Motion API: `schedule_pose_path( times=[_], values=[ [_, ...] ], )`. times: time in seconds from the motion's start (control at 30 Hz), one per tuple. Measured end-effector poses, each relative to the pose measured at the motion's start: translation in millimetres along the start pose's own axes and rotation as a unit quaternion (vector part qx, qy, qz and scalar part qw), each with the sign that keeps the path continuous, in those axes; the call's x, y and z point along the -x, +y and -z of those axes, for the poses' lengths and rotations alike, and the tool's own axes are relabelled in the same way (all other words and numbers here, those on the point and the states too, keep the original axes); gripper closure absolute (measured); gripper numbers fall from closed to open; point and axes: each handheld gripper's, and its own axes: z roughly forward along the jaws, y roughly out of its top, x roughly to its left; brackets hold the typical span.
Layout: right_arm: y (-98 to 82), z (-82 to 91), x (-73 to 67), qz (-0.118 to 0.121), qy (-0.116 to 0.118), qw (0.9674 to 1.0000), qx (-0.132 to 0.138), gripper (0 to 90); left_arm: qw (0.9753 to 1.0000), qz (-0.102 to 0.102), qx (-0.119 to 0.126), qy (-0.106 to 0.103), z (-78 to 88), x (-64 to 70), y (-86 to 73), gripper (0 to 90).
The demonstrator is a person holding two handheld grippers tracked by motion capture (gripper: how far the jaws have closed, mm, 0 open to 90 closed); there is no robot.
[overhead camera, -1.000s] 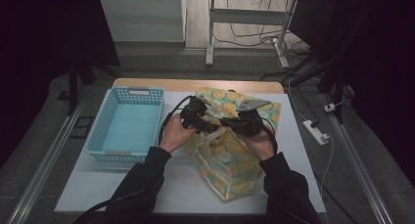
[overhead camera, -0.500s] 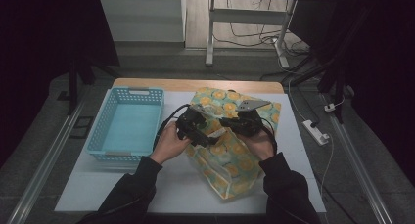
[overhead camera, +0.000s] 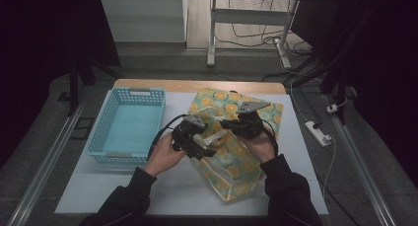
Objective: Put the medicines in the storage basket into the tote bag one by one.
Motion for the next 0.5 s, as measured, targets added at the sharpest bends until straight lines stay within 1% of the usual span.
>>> schedule_pose_path(
  times=[0.2, 0.3, 0.37, 0.47, 0.5],
  values=[
    [0.2, 0.1, -1.7, 0.0, 0.002, 1.0, 0.001, 89.8, 0.9998, 0.008, 0.016, 0.008, 1.5, 3.7, -7.9, 0.0],
    [0.4, 0.6, -1.7, 0.0, 0.002, 1.0, 0.001, 89.7, 0.9998, 0.011, 0.015, 0.006, -0.1, 5.7, -11.0, 0.0],
    [0.4, 0.9, -1.6, 0.001, 0.002, 1.0, 0.001, 89.8, 0.9999, 0.01, 0.007, 0.008, -2.7, 7.9, -12.3, 0.0],
    [0.4, 2.0, -1.4, 0.001, 0.002, 1.0, 0.002, 89.8, 0.9997, -0.003, -0.016, 0.02, -10.5, 13.0, -14.6, 0.0],
    [0.4, 2.3, -1.3, 0.001, 0.003, 1.0, 0.003, 89.8, 0.9995, -0.007, -0.019, 0.024, -13.1, 14.6, -15.2, 0.0]
  ],
)
